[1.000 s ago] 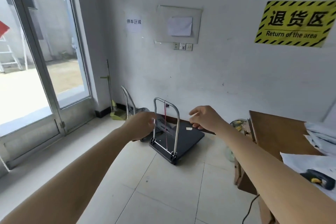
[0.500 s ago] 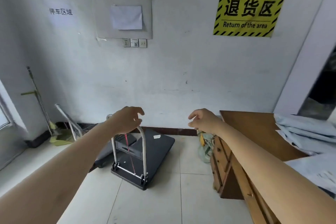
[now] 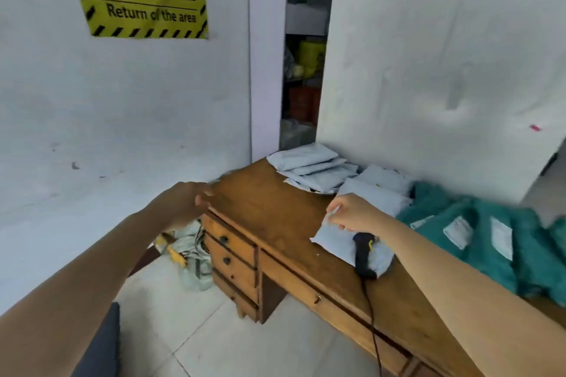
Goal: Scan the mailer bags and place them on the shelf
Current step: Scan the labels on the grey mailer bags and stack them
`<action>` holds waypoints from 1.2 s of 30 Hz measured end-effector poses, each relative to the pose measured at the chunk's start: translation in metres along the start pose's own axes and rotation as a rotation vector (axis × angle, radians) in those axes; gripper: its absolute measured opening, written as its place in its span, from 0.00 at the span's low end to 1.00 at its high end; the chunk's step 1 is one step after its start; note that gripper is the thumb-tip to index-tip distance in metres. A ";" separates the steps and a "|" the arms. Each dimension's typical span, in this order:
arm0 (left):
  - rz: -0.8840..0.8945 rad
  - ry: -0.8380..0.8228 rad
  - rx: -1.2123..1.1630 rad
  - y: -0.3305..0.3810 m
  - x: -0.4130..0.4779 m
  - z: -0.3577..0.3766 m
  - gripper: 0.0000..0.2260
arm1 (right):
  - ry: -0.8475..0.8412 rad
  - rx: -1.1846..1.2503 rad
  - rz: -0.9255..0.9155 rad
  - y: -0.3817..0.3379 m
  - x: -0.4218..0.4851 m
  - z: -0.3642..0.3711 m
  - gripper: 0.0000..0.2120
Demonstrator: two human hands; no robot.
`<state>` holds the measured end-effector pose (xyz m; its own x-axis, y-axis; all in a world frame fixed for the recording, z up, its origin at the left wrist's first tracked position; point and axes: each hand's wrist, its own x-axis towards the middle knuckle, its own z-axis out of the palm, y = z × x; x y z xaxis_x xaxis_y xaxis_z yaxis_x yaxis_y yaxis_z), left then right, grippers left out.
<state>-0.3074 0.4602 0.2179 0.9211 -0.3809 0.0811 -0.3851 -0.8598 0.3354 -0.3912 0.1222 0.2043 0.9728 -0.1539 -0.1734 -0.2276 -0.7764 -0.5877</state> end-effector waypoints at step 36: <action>-0.430 -0.742 -0.711 0.137 0.313 0.372 0.27 | 0.271 0.238 0.955 0.223 0.204 0.123 0.25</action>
<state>-0.0936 0.0966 -0.0595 0.6153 -0.4116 -0.6723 0.2974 -0.6686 0.6816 -0.2485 -0.0068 -0.0594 0.3506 -0.8015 -0.4845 -0.8877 -0.1196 -0.4446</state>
